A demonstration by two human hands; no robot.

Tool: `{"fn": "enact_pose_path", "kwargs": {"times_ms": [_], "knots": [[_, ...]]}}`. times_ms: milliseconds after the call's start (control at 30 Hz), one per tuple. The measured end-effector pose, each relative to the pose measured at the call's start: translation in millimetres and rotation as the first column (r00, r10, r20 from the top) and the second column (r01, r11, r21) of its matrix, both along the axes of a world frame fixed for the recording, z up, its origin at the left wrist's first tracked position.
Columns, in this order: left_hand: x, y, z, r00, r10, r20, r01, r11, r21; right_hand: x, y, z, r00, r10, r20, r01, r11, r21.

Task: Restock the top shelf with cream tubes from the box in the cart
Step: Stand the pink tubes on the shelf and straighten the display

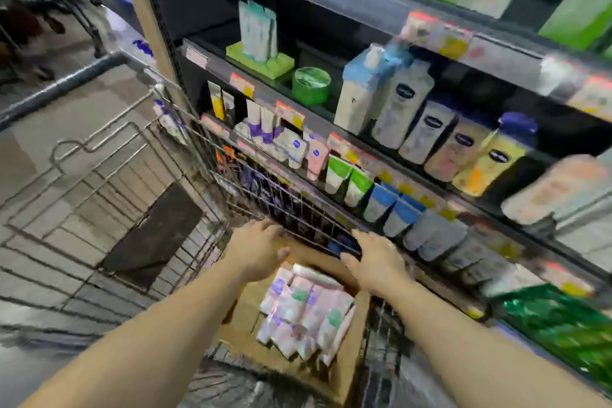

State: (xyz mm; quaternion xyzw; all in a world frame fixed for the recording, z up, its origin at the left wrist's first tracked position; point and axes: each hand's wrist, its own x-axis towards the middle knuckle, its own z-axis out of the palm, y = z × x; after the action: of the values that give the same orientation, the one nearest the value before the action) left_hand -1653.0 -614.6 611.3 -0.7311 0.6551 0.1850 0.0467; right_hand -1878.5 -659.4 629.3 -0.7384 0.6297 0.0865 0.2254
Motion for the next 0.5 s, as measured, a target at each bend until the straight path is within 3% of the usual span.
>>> {"fn": "enact_pose_path", "kwargs": {"times_ms": [500], "knots": [[-40, -44, -203, 0.955, -0.276, -0.112, 0.290, 0.947, 0.141, 3, 21, -168, 0.972, -0.211, 0.103, 0.181, 0.951, 0.250]]}}
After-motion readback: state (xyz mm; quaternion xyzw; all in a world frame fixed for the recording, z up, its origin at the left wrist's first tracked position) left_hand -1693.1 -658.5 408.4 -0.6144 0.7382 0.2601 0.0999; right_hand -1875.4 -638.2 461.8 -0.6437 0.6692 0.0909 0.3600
